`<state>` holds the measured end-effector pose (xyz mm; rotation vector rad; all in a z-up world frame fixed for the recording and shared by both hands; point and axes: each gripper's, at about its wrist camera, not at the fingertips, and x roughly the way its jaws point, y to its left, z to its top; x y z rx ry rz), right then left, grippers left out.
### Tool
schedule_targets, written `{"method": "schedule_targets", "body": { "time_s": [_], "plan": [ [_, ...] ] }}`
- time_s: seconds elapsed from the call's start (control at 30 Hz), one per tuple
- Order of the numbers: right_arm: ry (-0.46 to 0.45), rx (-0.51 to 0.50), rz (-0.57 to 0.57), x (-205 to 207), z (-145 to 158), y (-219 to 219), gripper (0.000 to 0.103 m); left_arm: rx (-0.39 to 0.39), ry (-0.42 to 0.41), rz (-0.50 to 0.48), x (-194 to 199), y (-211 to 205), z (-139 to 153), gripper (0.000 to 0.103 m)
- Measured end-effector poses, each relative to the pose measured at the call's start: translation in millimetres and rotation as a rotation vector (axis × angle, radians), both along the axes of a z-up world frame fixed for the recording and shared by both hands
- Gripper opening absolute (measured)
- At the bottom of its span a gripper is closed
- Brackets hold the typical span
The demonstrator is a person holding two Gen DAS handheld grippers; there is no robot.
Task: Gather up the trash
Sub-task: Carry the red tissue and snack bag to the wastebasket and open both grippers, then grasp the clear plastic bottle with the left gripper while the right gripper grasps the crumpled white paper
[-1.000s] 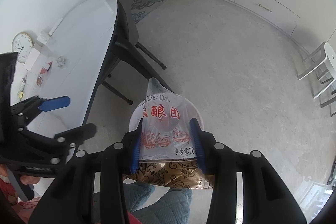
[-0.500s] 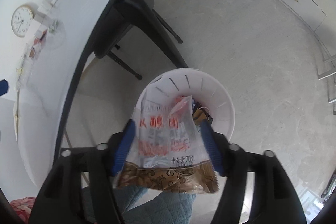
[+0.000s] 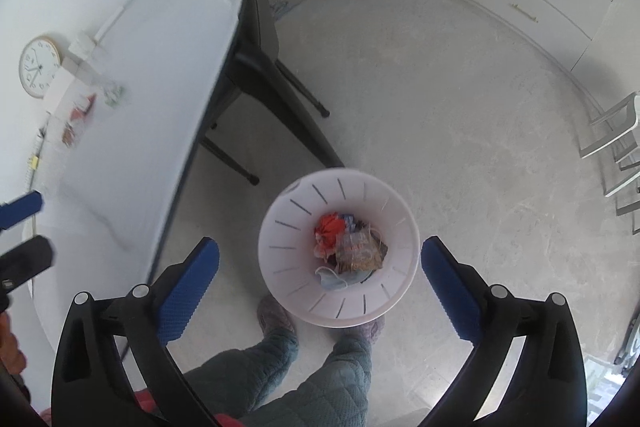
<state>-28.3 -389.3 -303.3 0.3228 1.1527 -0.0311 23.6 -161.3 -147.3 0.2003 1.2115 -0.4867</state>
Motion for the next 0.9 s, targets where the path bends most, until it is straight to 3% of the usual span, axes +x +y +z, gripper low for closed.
{"method": "schedule_targets", "body": {
  "time_s": [0.33,0.67,0.9],
  "plan": [
    [-0.133,-0.044,0.144,8,78,10,0.100,-0.045,-0.043,0.215,6,48,26,0.092],
    [-0.145,-0.036,0.429,45,85,75,0.100,0.003,-0.101,0.476,8,128,44,0.095],
    [-0.149,-0.019,0.577,77,87,138,0.100,0.065,-0.094,0.473,17,180,39,0.095]
  ]
}}
